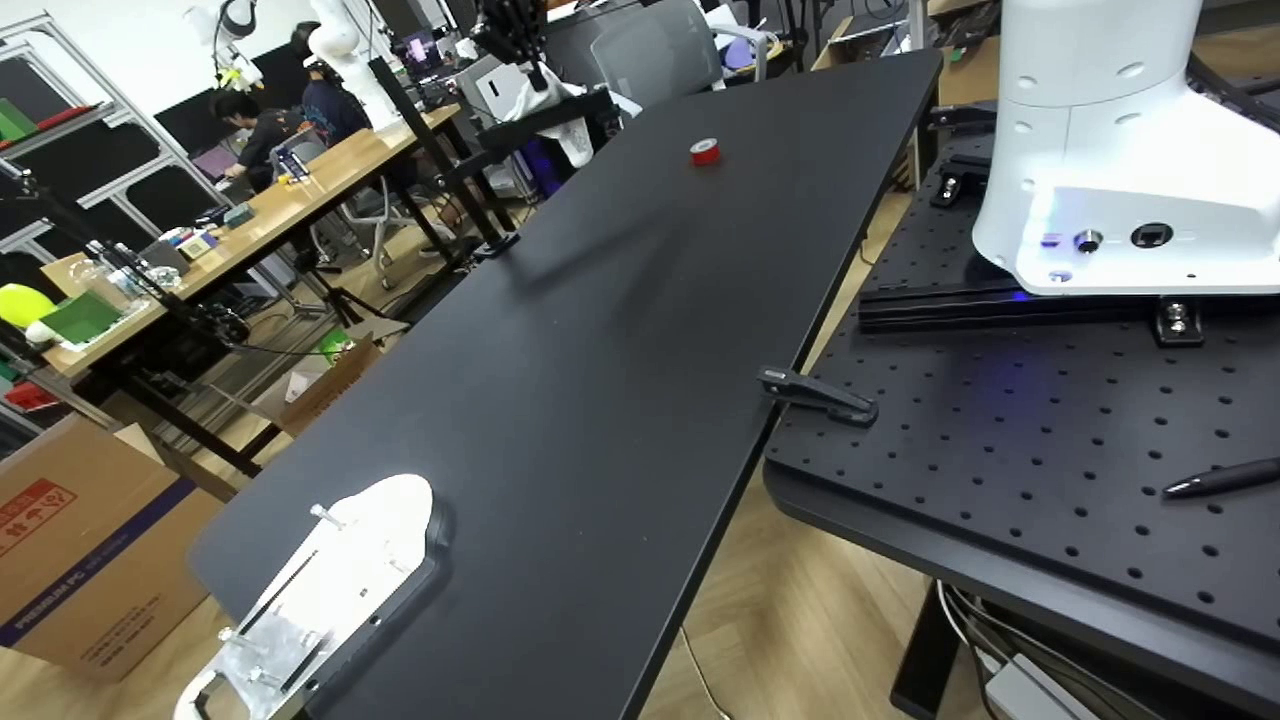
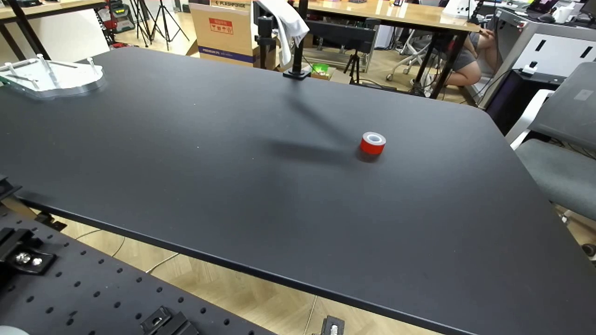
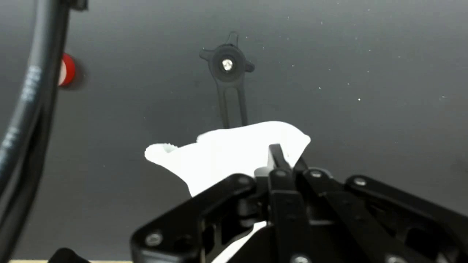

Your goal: Hang the white cloth on the black stand

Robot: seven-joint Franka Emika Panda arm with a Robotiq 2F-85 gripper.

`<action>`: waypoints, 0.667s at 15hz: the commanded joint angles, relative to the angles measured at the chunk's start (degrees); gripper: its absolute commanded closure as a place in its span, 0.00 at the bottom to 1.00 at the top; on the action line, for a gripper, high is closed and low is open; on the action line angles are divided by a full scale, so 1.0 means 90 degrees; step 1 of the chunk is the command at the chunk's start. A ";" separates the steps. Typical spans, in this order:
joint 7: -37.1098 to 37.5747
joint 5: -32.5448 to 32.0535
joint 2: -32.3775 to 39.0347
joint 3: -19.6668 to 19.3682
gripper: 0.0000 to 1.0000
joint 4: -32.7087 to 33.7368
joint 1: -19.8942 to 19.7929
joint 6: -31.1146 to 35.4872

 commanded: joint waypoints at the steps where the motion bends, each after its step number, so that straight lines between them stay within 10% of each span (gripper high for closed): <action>1: 0.0005 0.0049 0.0054 -0.0145 0.99 -0.0181 -0.0167 -0.0184; 10: 0.0020 -0.0110 0.0081 -0.0154 0.99 -0.0174 -0.0159 -0.0004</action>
